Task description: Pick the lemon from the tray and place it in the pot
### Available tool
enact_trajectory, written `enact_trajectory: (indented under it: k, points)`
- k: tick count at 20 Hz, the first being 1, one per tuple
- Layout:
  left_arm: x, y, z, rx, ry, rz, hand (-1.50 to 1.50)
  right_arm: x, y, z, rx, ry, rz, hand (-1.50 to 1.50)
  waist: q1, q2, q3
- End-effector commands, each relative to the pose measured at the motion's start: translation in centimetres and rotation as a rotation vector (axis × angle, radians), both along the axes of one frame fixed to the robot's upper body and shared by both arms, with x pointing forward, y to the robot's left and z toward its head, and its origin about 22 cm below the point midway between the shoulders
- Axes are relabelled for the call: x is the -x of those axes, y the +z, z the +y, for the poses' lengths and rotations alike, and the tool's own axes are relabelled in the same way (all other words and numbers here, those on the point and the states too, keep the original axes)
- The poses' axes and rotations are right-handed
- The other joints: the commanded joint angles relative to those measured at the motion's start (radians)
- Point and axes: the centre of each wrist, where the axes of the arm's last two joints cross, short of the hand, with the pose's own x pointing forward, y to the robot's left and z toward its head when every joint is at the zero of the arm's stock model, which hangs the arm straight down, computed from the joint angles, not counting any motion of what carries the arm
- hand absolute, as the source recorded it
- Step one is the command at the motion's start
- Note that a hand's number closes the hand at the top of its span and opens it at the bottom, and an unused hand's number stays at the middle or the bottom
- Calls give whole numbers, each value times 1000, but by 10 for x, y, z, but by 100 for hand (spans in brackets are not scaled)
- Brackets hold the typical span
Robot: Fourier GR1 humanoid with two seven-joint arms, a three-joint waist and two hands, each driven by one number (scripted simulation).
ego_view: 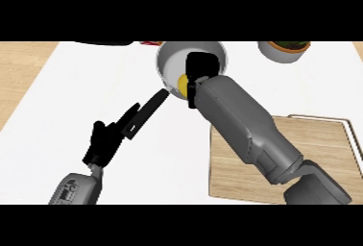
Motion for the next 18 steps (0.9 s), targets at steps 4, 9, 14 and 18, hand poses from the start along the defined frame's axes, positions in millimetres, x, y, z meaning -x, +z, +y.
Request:
enact_trajectory:
  k: [4, 9, 14, 18]
  points:
    - [-4, 2, -5, -7, -32, -8, 0, 3, 6, 4, -303, -19, -113, -150, 27, 14, 2]
    - [-8, 8, 5, -8, 4, -11, 0, 5, 34, 6, -670, -44, -384, -150, 10, 10, 5]
    - [-1, -1, 13, -20, 30, -19, 0, -1, 34, -6, -860, -206, -581, -150, -19, 6, 3]
    - [2, 6, 7, -19, 43, 8, 0, -4, 29, -16, -964, -280, -701, -150, -34, -1, 3]
